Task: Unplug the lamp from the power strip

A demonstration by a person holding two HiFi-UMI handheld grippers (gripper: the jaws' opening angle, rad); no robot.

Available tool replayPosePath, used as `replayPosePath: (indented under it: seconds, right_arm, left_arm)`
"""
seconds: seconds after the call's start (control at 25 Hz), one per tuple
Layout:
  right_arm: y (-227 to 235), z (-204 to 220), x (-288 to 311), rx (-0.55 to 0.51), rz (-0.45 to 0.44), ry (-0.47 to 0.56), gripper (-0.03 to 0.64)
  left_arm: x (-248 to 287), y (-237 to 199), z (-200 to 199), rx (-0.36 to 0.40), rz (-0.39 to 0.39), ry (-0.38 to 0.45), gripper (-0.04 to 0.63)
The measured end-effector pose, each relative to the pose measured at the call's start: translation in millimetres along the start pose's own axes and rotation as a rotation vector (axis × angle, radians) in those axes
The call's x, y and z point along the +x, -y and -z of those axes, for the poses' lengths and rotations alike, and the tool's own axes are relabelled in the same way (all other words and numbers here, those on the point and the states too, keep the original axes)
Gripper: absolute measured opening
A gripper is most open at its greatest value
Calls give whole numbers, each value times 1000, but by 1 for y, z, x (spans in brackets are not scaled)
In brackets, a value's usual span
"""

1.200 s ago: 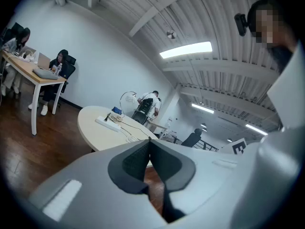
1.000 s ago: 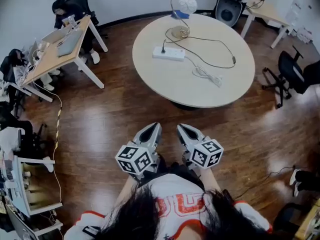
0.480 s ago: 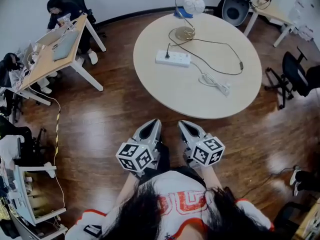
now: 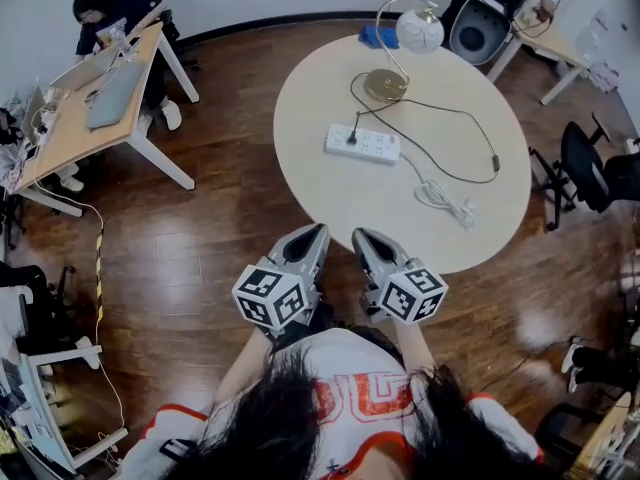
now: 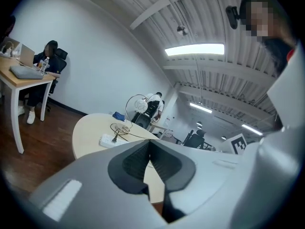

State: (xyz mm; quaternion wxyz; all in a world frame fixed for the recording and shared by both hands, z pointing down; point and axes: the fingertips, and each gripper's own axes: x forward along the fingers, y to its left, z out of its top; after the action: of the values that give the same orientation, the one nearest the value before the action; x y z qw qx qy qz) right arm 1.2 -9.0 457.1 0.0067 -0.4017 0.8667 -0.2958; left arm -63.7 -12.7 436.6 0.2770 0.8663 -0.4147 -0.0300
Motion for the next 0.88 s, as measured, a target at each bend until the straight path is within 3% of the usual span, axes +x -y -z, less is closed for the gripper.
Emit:
replayPosePath:
  seconds: [0.4, 0.72, 0.88]
  right_arm:
    - [30, -23, 34, 9, 83, -5, 2]
    - [64, -39, 56, 27, 68, -35, 2]
    - [83, -57, 73, 23, 58, -44, 2]
  left_arm:
    - [41, -38, -12, -47, 52, -51, 0]
    - [99, -84, -8, -101, -1, -60, 0]
    - [138, -121, 7, -110, -33, -115, 0]
